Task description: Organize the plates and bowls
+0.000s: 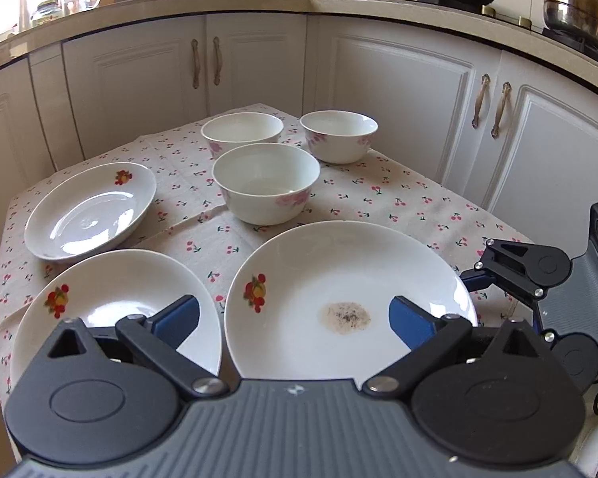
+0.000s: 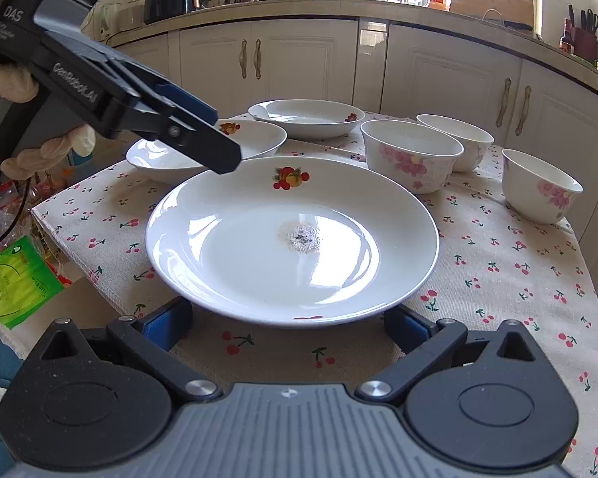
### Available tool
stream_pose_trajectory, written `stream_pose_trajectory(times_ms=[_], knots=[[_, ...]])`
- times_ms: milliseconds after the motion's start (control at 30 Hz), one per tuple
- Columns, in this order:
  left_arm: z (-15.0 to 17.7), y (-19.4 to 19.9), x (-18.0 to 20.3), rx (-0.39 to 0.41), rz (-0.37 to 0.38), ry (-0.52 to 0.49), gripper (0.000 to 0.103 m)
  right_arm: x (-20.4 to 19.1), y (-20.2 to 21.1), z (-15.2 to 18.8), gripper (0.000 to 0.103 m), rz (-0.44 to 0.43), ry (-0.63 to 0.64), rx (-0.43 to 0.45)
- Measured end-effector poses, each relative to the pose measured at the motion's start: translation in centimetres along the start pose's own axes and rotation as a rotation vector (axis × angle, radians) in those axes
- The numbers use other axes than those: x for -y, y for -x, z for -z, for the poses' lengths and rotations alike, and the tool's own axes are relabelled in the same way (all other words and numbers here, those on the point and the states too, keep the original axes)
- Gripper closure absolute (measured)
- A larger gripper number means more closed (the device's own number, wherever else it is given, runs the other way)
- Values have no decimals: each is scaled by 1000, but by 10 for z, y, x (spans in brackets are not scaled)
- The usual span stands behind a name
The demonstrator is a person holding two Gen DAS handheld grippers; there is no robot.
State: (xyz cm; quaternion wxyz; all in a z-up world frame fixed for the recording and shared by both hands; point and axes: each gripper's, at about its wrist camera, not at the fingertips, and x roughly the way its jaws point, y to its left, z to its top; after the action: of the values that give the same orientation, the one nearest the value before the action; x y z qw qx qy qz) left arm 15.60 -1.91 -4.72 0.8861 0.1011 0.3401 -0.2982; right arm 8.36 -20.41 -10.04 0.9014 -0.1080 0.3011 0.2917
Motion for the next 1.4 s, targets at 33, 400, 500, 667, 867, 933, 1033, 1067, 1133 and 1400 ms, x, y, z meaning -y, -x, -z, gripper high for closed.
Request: stream_pose_trajectory(times_ms=[33,400,500,667,867,933,1033,1067,1133,1400], knots=[[-4,-6,0,-12,12,-10,3,0,0,0,0,-1,1,3],[-27,-63,-7,-168,54,-81,11,1,1,4,0,-6,4,25],[-29,-70,-9,-206,82,-83,14,1,2,4,0,-7,7,25],[-34,-76,-9,-247,105,-94,15,3,1,2,0,-10,11,16],[-37,-77,-10,-278,114,-95,16,3,0,-1,0,-8,25,2],[-38,-77,-10,-290,114,-95,16,4,1,-2,0,-8,29,-5],[-39,-77,-9,-302,133,-104,16,6,3,-2,0,-14,40,-15],[-39,-77,-9,-304,141,-103,16,6,4,-2,0,-14,46,-15],[-40,-78,-9,-308,155,-111,16,8,5,-1,0,-14,54,-16],[-41,-88,-12,-322,185,-102,16,7,4,-3,0,-16,55,-25]])
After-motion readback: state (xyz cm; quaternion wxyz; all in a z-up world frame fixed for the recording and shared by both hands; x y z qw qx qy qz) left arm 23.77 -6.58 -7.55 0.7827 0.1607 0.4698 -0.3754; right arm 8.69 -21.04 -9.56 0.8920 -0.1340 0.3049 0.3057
